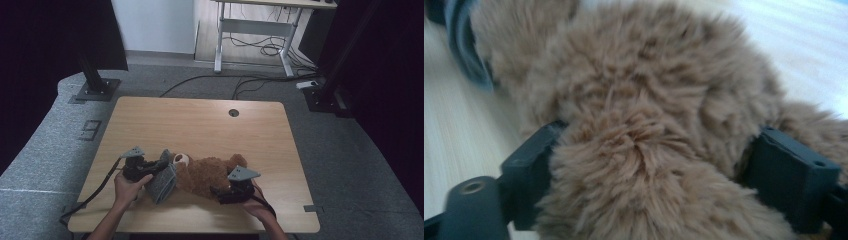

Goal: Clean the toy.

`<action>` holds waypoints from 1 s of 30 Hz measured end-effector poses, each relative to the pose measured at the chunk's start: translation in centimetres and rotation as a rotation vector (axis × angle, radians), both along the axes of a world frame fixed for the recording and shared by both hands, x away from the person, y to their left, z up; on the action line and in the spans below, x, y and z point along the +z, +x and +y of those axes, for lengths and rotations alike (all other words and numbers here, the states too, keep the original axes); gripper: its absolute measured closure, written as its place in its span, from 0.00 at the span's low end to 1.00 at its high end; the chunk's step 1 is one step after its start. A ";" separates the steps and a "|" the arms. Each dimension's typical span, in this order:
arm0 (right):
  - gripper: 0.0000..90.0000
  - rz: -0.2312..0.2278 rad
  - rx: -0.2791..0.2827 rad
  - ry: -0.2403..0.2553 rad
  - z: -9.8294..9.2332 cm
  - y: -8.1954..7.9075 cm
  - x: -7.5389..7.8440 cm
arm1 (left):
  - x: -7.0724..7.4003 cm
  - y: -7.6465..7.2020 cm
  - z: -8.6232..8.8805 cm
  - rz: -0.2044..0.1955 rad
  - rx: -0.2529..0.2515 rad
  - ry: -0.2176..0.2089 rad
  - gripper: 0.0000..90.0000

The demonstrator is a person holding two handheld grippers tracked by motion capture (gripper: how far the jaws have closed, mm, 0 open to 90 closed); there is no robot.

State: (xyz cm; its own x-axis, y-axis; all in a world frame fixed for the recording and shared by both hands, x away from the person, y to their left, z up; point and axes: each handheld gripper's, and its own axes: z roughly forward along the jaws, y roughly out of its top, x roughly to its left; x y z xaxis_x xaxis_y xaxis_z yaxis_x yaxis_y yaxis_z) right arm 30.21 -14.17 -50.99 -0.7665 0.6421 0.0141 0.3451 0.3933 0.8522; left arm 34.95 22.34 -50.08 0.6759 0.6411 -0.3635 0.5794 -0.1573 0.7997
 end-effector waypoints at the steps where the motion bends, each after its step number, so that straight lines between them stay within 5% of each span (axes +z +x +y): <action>1: 0.23 0.003 -0.010 0.004 0.1 -0.4 -0.4 | -0.1 -0.2 0.0 0.000 -0.003 -0.004 0.85; 12: 0.34 -0.121 -0.093 -0.070 0.7 -2.9 -2.8 | -1.1 -1.6 -0.4 -0.011 -0.010 -0.007 0.85; 17: 0.36 -0.194 -0.146 -0.094 1.1 -3.2 -3.5 | -1.5 -0.3 -0.7 0.003 0.008 -0.051 0.85; 20: 0.37 -0.195 -0.179 -0.099 0.9 -1.5 -3.5 | -1.7 1.7 -1.3 0.008 0.033 -0.070 0.85; 26: 0.36 -0.187 -0.201 -0.083 0.1 3.4 -3.3 | -0.6 5.5 -2.6 -0.004 0.086 -0.011 0.84; 30: 0.34 -0.213 -0.192 -0.051 -0.5 5.4 -3.7 | -0.6 6.7 -2.6 0.014 0.091 -0.019 0.84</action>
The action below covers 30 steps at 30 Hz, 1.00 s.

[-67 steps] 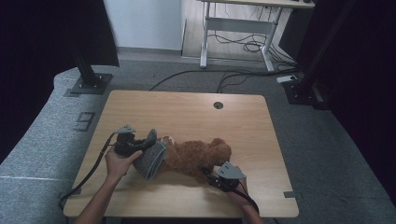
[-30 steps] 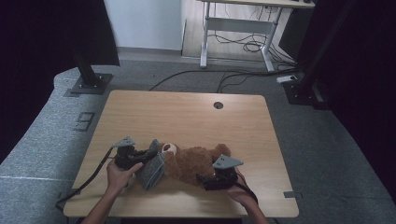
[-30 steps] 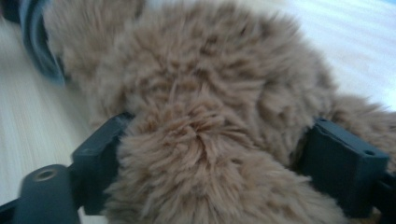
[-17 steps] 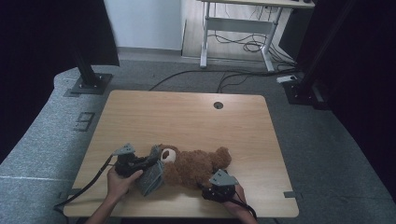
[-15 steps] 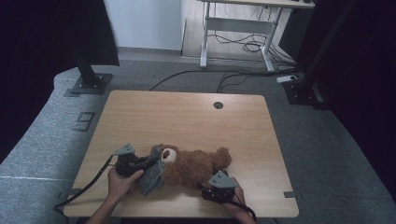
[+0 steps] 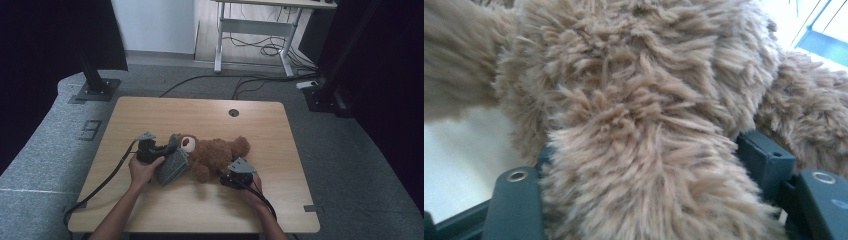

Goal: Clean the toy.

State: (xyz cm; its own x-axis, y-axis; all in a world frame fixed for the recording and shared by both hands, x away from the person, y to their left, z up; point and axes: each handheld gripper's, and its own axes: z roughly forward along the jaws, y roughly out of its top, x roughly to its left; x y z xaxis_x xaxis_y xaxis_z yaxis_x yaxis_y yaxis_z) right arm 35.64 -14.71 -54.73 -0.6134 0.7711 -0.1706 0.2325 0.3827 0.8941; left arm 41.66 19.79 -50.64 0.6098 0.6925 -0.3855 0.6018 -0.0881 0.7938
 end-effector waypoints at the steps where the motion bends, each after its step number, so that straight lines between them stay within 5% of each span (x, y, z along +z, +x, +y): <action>1: 0.34 -0.001 0.001 0.008 -0.1 0.3 -0.1 | 0.0 0.0 0.0 0.000 0.000 0.001 0.84; 7: 0.27 -0.018 -0.004 -0.006 -0.3 -0.1 -0.1 | 0.4 -1.1 1.0 -0.013 -0.008 -0.010 0.83; 11: 0.26 -0.026 -0.015 -0.004 -0.9 -0.9 0.0 | 1.3 -2.3 2.3 -0.023 -0.017 0.034 0.83; 15: 0.26 -0.013 -0.032 -0.021 -1.2 -1.0 -0.2 | 1.7 -3.4 4.2 0.012 -0.030 0.056 0.83; 23: 0.26 -0.026 -0.034 0.001 -1.4 -1.3 0.2 | 0.5 -5.9 6.5 0.084 -0.039 0.209 0.78; 30: 0.26 -0.028 -0.033 0.005 -1.5 -1.3 0.3 | -0.9 -8.0 7.7 0.143 -0.067 0.280 0.71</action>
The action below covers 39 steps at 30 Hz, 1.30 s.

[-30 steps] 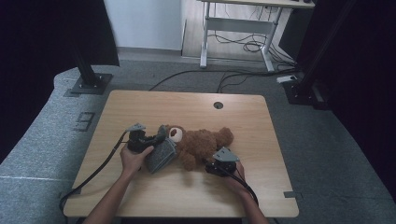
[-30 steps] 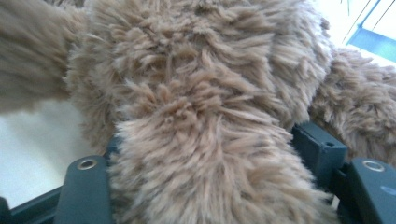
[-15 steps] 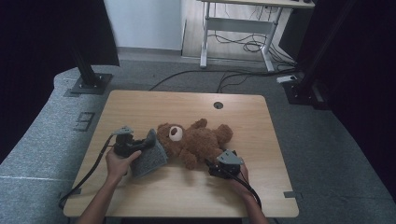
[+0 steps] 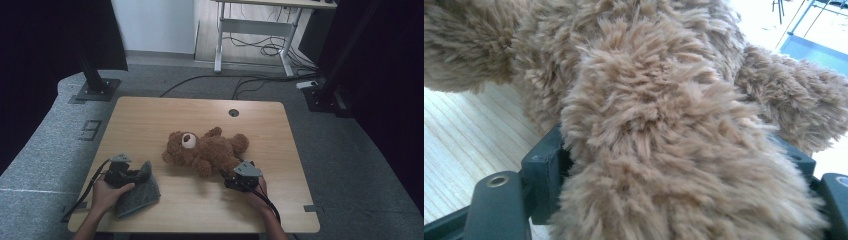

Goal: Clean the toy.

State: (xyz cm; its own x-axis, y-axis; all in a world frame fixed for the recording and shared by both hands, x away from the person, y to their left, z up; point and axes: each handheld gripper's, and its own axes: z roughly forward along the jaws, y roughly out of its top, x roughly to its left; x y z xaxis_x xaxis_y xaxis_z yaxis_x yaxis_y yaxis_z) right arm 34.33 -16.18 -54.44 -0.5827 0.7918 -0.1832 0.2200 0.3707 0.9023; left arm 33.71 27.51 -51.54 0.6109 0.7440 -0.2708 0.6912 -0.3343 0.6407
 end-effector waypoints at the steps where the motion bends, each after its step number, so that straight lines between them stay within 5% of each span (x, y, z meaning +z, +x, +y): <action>1: 0.26 0.001 0.000 -0.001 0.0 0.0 0.0 | -0.2 -0.2 0.1 0.010 -0.003 0.007 0.70; 7: 0.26 0.002 0.005 -0.002 0.0 -0.1 0.0 | -1.5 -0.8 0.6 0.016 0.015 0.076 0.61; 10: 0.26 0.002 0.005 -0.002 0.0 -0.1 0.0 | -1.5 -0.6 0.9 -0.005 0.025 0.077 0.48; 13: 0.25 0.003 0.005 0.002 0.0 -0.1 0.1 | -1.1 -0.4 1.2 -0.014 0.005 0.023 0.30; 20: 0.25 0.002 0.007 0.013 -0.1 -0.1 0.2 | 1.0 -0.3 1.2 -0.131 0.012 0.014 0.06; 28: 0.26 0.001 -0.012 0.054 -1.1 -0.2 0.7 | 2.9 0.4 -0.1 -0.216 0.010 -0.061 0.07; 39: 0.40 0.015 -0.004 0.059 -1.9 0.7 0.4 | 3.7 5.2 -7.1 -0.233 -0.102 -0.088 0.19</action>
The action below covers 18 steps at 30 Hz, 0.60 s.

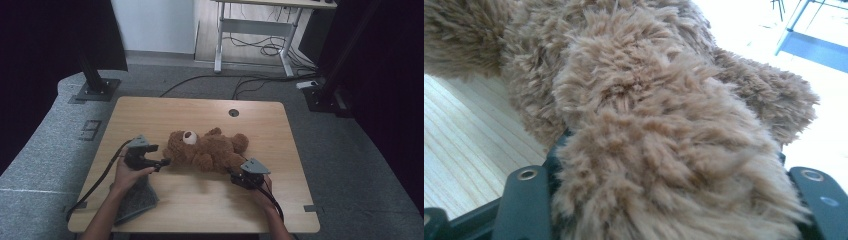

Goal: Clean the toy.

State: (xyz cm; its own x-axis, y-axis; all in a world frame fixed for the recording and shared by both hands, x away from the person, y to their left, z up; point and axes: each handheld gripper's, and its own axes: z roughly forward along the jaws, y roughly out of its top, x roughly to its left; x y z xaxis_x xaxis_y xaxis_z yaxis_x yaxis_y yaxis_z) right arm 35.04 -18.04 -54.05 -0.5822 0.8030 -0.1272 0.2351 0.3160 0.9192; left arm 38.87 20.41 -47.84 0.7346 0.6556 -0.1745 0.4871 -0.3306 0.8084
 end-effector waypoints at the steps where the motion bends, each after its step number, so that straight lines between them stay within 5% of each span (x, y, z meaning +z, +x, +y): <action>1: 0.41 0.001 0.003 -0.002 0.0 0.0 0.0 | -0.2 0.4 -0.6 0.002 -0.003 0.003 0.19; 5: 0.42 -0.001 0.010 -0.002 0.0 0.2 -0.1 | -1.2 1.6 -2.6 0.017 -0.022 0.012 0.30; 10: 0.47 0.004 0.022 -0.002 0.1 0.6 -0.4 | -1.6 1.3 -3.1 0.007 0.000 0.036 0.43; 18: 0.50 0.030 0.008 0.005 0.1 1.9 -0.7 | -2.3 -0.7 -3.7 -0.004 -0.005 0.052 0.40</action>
